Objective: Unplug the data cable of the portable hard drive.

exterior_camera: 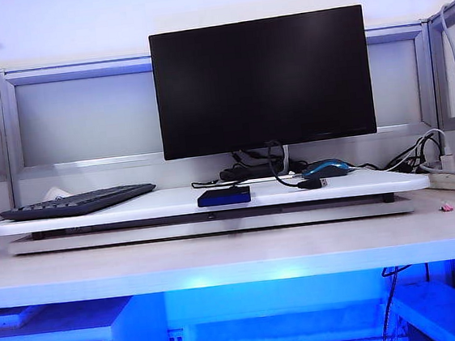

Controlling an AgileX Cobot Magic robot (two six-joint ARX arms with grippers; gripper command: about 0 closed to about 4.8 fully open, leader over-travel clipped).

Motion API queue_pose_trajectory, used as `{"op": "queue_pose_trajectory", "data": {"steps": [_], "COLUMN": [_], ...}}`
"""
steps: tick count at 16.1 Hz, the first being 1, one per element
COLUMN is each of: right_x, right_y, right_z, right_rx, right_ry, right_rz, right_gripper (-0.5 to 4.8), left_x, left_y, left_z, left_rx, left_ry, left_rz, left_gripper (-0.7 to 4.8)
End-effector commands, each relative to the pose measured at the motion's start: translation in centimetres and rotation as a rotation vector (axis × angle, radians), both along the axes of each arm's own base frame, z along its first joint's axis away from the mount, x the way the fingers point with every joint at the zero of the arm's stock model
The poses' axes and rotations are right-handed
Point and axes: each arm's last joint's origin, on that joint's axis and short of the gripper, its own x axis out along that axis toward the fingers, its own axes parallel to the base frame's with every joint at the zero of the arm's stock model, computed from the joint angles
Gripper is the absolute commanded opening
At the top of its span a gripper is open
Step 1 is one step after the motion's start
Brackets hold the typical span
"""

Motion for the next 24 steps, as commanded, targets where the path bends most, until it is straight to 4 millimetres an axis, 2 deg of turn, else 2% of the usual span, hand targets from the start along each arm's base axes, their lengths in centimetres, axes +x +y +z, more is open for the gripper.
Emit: {"op": "queue_pose_trajectory", "data": {"steps": [1, 4, 5, 8, 12, 13, 18, 24], "right_x": [1.3, 2.8, 4.4, 6.3, 8.6, 12.3, 16.1, 17.8], "right_y": [-0.1, -0.2, -0.2, 0.0, 1.3, 3.4, 3.8, 4.0], "right_z": [2.0, 3.3, 3.5, 3.2, 2.4, 0.1, 0.3, 1.3], "right_rx": [-0.003, -0.004, -0.004, -0.004, -0.006, -0.018, -0.026, -0.051], "right_ry": [-0.023, -0.026, -0.006, 0.032, 0.033, 0.087, 0.124, 0.099], "right_rz": [0.013, 0.016, 0.047, 0.087, 0.159, 0.225, 0.234, 0.231], "right_gripper": [4.79, 4.79, 4.79, 4.79, 4.79, 4.79, 4.79, 4.79], "left_x": [3.0, 5.6, 7.8, 10.4, 13.8, 16.9, 19.1, 22.1], "left_y": [-0.5, -0.8, -1.1, -1.3, -1.7, -2.5, -3.9, -7.3], "left_z": [-1.2, -3.8, -5.5, -6.6, -7.3, -9.3, -12.7, -13.8], "left_rx": [-0.108, -0.156, -0.146, -0.143, -0.137, -0.098, -0.092, -0.079], "left_ry": [0.035, 0.166, 0.258, 0.315, 0.350, 0.381, 0.472, 0.459], "left_rz": [-0.112, -0.141, -0.168, -0.171, -0.218, -0.236, -0.264, -0.310], "left_gripper": [4.79, 4.79, 4.79, 4.79, 4.79, 4.79, 4.79, 4.79]}}
